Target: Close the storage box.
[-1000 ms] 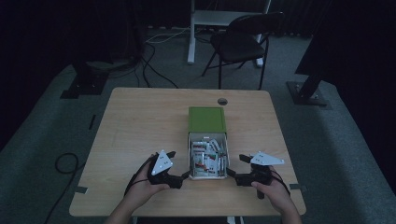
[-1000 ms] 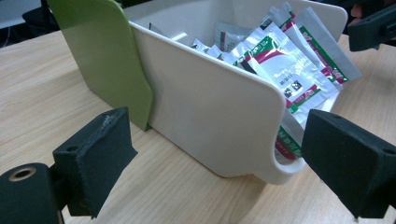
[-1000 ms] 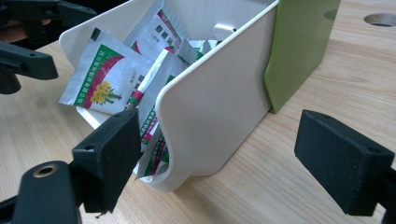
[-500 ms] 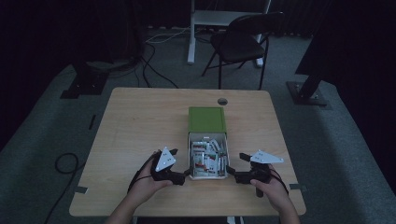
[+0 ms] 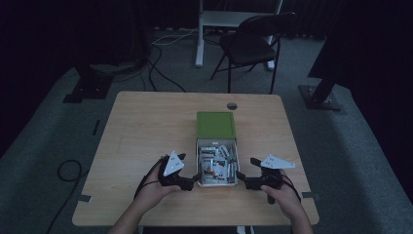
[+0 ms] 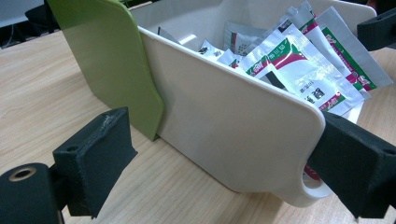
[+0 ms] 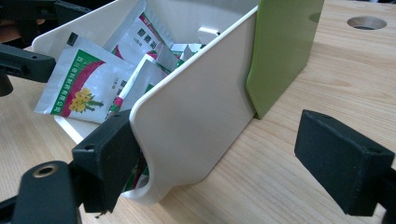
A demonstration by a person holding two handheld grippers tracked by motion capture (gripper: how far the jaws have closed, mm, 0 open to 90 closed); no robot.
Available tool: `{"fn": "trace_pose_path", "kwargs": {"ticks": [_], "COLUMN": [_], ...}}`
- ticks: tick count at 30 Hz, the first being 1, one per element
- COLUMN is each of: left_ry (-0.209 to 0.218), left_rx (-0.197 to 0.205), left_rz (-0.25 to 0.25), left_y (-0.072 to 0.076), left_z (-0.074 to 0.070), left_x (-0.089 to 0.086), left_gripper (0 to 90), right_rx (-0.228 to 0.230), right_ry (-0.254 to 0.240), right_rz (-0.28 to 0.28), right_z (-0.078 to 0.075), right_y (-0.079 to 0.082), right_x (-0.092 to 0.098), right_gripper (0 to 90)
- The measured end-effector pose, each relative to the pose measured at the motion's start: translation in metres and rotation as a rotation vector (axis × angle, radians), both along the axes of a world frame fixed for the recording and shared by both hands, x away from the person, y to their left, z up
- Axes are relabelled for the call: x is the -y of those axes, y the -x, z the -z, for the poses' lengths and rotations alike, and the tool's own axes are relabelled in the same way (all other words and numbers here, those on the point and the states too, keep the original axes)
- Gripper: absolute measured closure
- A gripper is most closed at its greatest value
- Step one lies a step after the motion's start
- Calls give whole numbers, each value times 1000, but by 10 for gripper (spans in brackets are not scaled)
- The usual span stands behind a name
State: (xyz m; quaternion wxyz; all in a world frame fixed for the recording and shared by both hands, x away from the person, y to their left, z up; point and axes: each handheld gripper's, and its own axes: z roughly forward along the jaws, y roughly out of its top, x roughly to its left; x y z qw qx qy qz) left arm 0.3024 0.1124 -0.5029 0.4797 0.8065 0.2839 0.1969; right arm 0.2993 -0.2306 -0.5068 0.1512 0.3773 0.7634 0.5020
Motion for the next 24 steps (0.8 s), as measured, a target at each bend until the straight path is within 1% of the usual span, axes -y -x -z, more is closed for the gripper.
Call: {"fn": "trace_pose_path", "kwargs": {"ticks": [6, 10, 13, 17, 21, 24], "left_ry": [-2, -14, -12, -8, -18, -21], "left_rx": [-6, 7, -2, -3, 4, 5], "left_rz": [-5, -8, -8, -13, -17, -16], "left_y": [-3, -4, -6, -9, -10, -12], "left_z": [0, -2, -2, -1, -2, -3], "left_x": [0, 1, 0, 0, 1, 2], "left_gripper": [98, 98, 98, 98, 98, 98], "right_rx": [-1, -2, -6, -7, -11, -11], "right_ry": [-1, -4, -11, -14, -26, -24], "right_rz": [3, 8, 9, 18, 32, 36], "right_z": [0, 0, 0, 0, 1, 1], "right_y": [-2, -4, -5, -8, -11, -11], "right_x": [-1, -1, -2, -2, -2, -2], "right_gripper": [144, 144, 144, 145, 144, 144]}}
